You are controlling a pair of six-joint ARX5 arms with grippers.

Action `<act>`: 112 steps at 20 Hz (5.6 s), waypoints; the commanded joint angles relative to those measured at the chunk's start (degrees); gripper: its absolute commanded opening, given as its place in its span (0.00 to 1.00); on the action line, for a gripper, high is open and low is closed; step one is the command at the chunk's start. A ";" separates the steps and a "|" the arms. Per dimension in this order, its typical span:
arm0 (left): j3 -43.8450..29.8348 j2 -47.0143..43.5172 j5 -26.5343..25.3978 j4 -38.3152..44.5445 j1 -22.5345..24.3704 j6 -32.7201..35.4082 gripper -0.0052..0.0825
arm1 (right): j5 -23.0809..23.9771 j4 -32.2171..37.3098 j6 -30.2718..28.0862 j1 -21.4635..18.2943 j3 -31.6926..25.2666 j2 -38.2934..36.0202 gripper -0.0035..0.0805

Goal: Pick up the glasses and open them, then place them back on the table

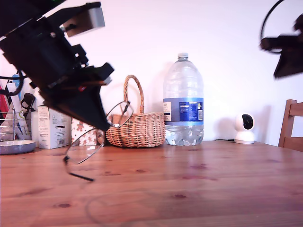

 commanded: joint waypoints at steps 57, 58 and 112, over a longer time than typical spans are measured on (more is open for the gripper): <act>36.96 39.34 6.84 -25.53 -8.66 -28.96 0.04 | -12.76 8.98 3.93 -8.55 -8.98 -4.42 0.03; 37.05 39.30 7.65 -25.53 -8.57 -28.96 0.04 | -12.76 9.01 3.98 -8.55 -8.98 -4.42 0.03; 11.74 3.45 -4.24 4.17 1.57 -5.03 0.03 | -17.25 3.98 6.01 -16.39 -8.98 -4.42 0.03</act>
